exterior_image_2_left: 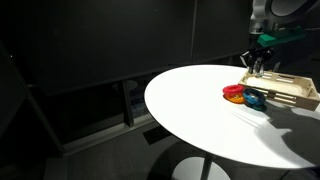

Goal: Pick up the clear ring and put it in the wooden tray

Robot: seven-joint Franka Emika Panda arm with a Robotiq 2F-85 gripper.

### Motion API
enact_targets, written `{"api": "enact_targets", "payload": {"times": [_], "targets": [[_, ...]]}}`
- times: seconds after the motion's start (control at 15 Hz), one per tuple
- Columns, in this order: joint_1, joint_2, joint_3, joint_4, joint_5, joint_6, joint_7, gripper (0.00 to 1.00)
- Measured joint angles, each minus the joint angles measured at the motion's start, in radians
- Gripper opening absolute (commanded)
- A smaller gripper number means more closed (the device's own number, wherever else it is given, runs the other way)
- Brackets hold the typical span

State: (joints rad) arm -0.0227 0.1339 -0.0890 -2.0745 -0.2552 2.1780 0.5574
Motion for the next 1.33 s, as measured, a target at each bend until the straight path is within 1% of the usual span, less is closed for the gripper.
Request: {"api": "enact_targets", "payload": {"times": [0.4,0.67,0.73,0.8,0.87,0.93,1.07,1.33], "targets": [[-0.026,0.126,-0.053,0.128,0.0,0.0,0.053,0.1],[-0.03,0.213,-0.083,0.189,0.004,0.0,0.08,0.1],[-0.03,0.23,-0.088,0.198,0.01,-0.001,0.081,0.1],[-0.03,0.244,-0.09,0.204,0.015,-0.001,0.082,0.14],[-0.03,0.255,-0.091,0.209,0.023,-0.003,0.082,0.51],[-0.03,0.265,-0.091,0.212,0.031,-0.007,0.082,0.54],[-0.027,0.273,-0.091,0.214,0.041,-0.02,0.082,0.67],[-0.015,0.273,-0.09,0.222,0.049,-0.061,0.078,1.0]]}}
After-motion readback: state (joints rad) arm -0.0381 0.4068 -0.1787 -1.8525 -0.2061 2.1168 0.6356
